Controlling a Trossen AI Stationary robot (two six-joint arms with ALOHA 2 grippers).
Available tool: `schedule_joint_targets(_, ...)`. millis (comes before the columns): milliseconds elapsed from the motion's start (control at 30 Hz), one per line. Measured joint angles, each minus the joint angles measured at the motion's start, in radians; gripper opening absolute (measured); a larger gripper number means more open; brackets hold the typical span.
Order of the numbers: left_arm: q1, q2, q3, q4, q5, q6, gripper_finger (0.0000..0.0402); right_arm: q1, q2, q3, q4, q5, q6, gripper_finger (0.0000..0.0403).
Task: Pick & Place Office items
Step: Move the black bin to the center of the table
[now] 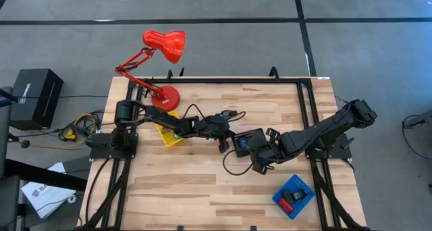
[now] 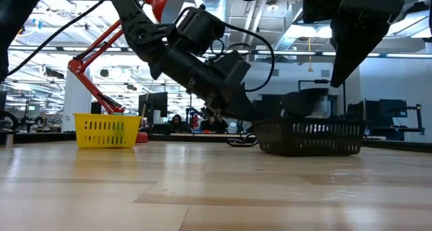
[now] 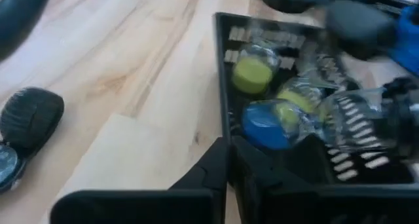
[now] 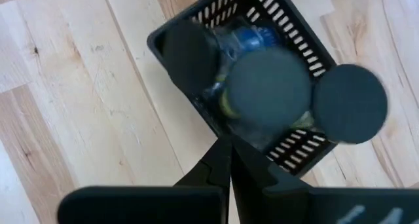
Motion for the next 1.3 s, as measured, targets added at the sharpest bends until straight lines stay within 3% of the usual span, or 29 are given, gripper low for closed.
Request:
schedule_joint_targets(500, -0.023, -0.048, 0.0, -0.121, 0.023, 0.0, 0.0002, 0.013, 0.0, 0.0, -0.018, 0.002, 0.007, 0.0)
schedule_joint_targets(1000, -0.074, -0.234, -0.002, -0.509, 0.002, -0.043, 0.0001, 0.033, 0.0, 0.0, -0.059, 0.001, 0.046, 0.0)
schedule_joint_targets(1300, -0.142, -0.245, -0.001, -0.504, -0.011, 0.007, 0.0001, 0.033, 0.0, 0.0, -0.186, 0.002, 0.117, 0.0)
